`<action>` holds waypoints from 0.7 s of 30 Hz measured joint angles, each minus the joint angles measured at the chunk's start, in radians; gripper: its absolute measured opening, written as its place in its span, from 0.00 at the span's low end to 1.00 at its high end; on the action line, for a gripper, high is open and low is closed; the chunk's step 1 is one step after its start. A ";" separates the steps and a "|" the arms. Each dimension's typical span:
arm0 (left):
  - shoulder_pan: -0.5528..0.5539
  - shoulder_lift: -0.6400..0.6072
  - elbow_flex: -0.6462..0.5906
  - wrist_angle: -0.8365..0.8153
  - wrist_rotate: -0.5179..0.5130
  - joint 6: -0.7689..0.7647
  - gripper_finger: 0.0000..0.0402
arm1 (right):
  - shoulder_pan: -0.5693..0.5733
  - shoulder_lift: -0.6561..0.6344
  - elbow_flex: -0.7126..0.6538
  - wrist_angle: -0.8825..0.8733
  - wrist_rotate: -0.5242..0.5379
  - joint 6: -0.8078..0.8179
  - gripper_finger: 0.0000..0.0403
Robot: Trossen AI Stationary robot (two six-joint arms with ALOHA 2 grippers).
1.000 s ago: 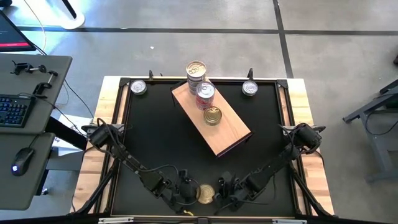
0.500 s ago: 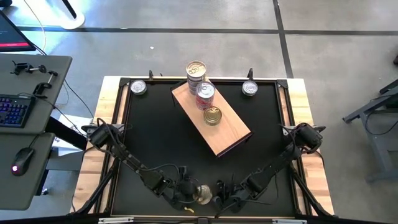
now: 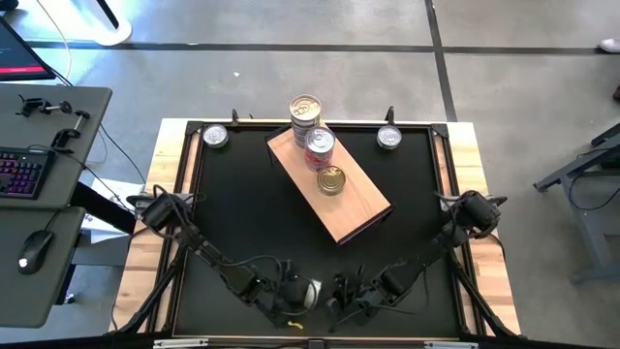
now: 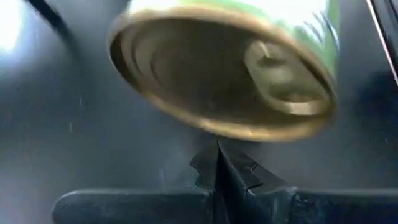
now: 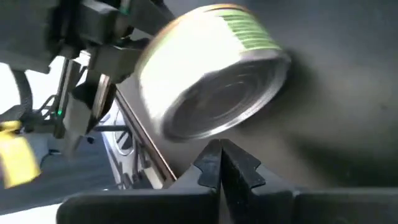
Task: Stack canned seafood by type on shelf
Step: Stack the green tuna can on top of the green tuna can on the shelf
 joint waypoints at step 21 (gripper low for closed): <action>-0.180 -0.254 0.001 -0.491 -0.239 -0.545 0.00 | -0.150 -0.065 0.503 -0.562 -0.289 -1.138 0.02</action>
